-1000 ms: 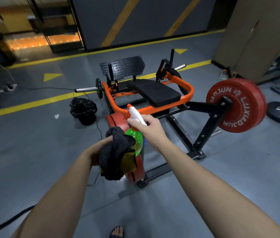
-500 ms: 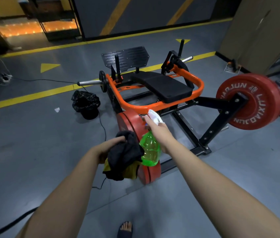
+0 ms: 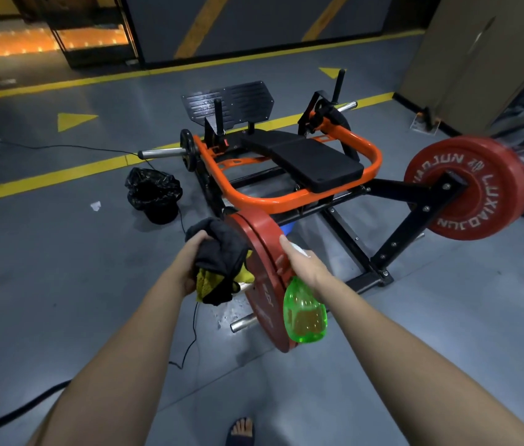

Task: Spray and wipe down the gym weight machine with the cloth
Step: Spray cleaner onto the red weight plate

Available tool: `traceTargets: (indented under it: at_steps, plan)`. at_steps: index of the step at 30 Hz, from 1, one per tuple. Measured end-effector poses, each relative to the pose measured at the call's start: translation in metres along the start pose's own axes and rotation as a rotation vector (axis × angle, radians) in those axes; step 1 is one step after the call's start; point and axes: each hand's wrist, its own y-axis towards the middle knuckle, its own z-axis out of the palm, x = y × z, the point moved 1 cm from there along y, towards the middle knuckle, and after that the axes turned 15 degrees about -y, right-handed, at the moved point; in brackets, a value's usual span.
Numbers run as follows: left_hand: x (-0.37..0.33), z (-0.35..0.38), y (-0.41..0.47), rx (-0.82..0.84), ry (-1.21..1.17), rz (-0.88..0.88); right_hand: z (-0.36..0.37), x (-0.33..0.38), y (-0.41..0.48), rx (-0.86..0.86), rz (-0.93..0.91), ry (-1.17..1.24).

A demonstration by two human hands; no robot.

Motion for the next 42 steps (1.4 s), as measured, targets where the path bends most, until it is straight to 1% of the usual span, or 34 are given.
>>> traceTargets:
  at_steps: [2, 6, 9, 11, 15, 18, 21, 23, 26, 28, 30, 31, 33, 34, 35, 37, 39, 42]
  plan:
    - [-0.004, -0.002, 0.003, -0.007, -0.021, 0.018, 0.002, -0.001, 0.004, -0.104, 0.015, -0.058]
    - [-0.011, -0.011, 0.010, -0.028, -0.024, 0.021, 0.004, -0.007, 0.010, -0.145, 0.092, -0.208]
    - [-0.015, -0.019, 0.012, -0.080, -0.010, 0.026, 0.006, -0.020, 0.017, -0.123, 0.104, -0.128]
    - [-0.017, -0.024, 0.016, -0.110, -0.020, 0.033, 0.009, -0.031, 0.018, -0.115, 0.073, -0.075]
    - [-0.016, -0.029, 0.022, -0.133, -0.014, 0.034, 0.016, -0.054, 0.019, -0.215, 0.127, 0.049]
    - [-0.015, -0.027, 0.023, -0.129, 0.003, 0.038, 0.019, -0.066, 0.016, -0.179, 0.147, 0.149]
    - [-0.010, -0.021, 0.026, -0.104, 0.026, 0.036, 0.021, -0.080, 0.006, -0.166, 0.112, 0.261]
    - [-0.003, -0.012, 0.027, -0.090, 0.058, 0.031, 0.024, -0.099, -0.002, -0.100, 0.106, 0.239]
    - [0.012, 0.002, 0.033, -0.072, 0.080, 0.010, 0.026, -0.125, -0.020, 0.045, 0.105, 0.085]
    - [0.023, 0.014, 0.035, -0.057, 0.127, -0.034, 0.022, -0.139, -0.033, 0.014, 0.094, 0.065]
    - [0.026, 0.018, 0.038, -0.074, 0.183, -0.003, 0.019, -0.139, -0.041, -0.028, 0.081, 0.063]
    - [0.028, 0.021, 0.040, -0.098, 0.215, 0.023, 0.016, -0.138, -0.045, -0.019, 0.085, 0.026]
    - [0.033, 0.028, 0.044, -0.120, 0.216, 0.052, 0.015, -0.138, -0.045, 0.074, 0.130, -0.151]
    - [0.034, 0.032, 0.046, -0.125, 0.205, 0.072, 0.015, -0.138, -0.046, 0.095, 0.160, -0.231]
    - [0.036, 0.035, 0.047, -0.149, 0.212, 0.098, 0.013, -0.138, -0.047, 0.076, 0.195, -0.268]
    - [0.037, 0.045, 0.045, -0.224, 0.277, 0.174, 0.007, -0.138, -0.046, -0.019, 0.228, -0.249]
    - [0.036, 0.053, 0.041, -0.299, 0.356, 0.290, 0.001, -0.138, -0.042, -0.032, 0.219, -0.221]
    - [0.037, 0.062, 0.036, -0.273, 0.494, 0.399, -0.001, -0.146, -0.029, -0.003, 0.203, -0.166]
